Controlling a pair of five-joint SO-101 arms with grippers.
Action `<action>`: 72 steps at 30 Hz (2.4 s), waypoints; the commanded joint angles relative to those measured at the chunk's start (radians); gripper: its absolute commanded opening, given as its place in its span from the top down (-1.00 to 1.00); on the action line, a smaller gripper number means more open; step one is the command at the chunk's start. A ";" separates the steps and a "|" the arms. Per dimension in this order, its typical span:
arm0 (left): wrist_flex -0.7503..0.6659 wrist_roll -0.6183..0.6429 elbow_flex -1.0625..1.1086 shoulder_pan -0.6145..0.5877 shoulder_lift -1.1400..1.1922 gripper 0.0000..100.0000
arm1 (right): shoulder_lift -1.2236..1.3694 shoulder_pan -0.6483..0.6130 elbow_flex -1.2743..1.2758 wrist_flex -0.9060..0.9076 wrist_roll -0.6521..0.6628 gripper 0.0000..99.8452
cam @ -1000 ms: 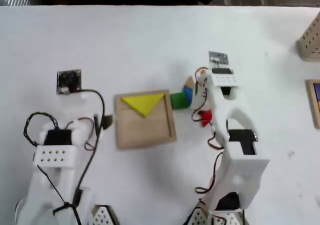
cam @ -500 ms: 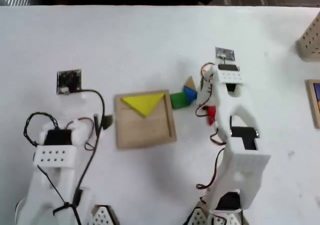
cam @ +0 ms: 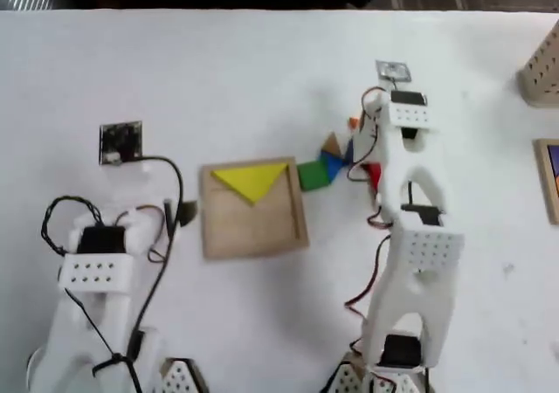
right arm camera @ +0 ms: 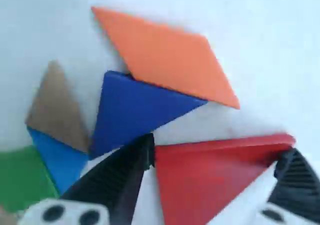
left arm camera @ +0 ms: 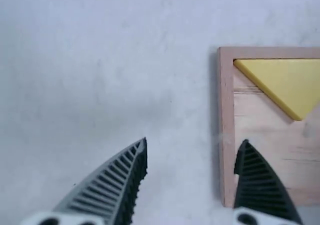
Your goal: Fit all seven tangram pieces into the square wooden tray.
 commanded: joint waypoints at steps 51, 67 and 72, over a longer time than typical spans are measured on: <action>-0.048 -0.015 -0.002 -0.004 -0.025 0.42 | 0.163 0.133 -0.222 0.380 0.166 0.45; -0.061 -0.015 -0.002 -0.004 -0.021 0.42 | 0.045 0.127 -0.224 0.378 0.213 0.96; -0.061 -0.015 -0.002 -0.004 -0.021 0.42 | -0.010 0.128 -0.222 0.406 0.209 0.96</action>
